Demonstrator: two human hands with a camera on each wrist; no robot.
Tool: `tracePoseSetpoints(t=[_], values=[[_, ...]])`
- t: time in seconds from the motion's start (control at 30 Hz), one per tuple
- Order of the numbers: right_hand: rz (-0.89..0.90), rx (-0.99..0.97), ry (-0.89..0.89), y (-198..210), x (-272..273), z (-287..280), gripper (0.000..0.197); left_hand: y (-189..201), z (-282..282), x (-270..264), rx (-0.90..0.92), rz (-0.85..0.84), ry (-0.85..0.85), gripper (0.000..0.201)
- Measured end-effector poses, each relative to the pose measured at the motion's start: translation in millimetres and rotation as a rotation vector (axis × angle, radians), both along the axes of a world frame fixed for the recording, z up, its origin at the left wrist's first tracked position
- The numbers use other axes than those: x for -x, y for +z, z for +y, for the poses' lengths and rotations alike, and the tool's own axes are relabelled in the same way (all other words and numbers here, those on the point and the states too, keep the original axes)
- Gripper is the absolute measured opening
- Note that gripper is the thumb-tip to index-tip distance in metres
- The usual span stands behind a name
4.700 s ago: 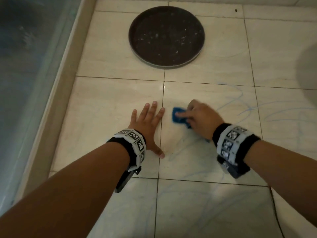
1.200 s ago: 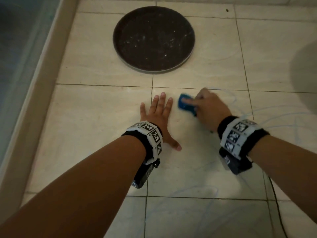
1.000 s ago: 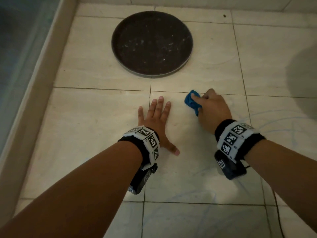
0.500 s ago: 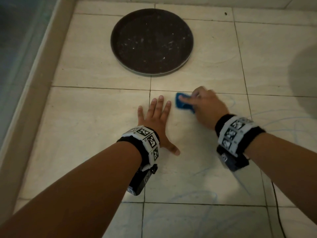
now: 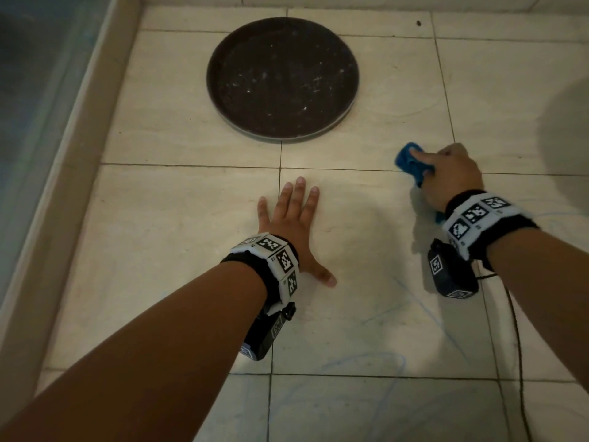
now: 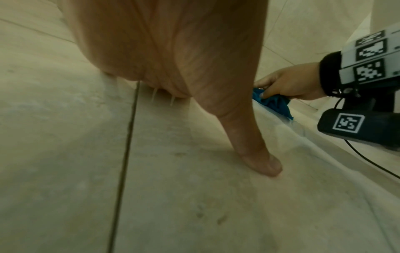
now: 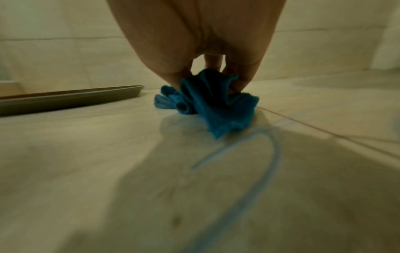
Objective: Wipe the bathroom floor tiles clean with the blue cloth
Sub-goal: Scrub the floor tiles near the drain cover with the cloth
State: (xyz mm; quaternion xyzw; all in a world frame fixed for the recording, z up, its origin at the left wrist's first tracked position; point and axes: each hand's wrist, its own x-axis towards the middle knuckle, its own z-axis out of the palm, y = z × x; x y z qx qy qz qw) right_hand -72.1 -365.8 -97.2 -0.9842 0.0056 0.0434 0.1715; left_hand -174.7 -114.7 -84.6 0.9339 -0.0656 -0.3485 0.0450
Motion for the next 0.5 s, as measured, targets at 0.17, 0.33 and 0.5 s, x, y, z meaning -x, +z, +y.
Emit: tracePoseSetpoints(t=[0.17,0.33,0.5], values=[[0.031,-0.057,0.191,7.2,55.3,31.1,0.021,-1.0,0.2,0.8,-0.004,-0.019,-0.009,0.155],[0.016,-0.008,0.29,8.3,49.2,7.5,0.044,-1.1,0.0,0.2,-0.014,-0.024,-0.012,0.155],[0.056,0.154,0.048,11.3,45.4,-6.8,0.04,3.4,-0.1,0.8,-0.019,-0.027,-0.022,0.154]])
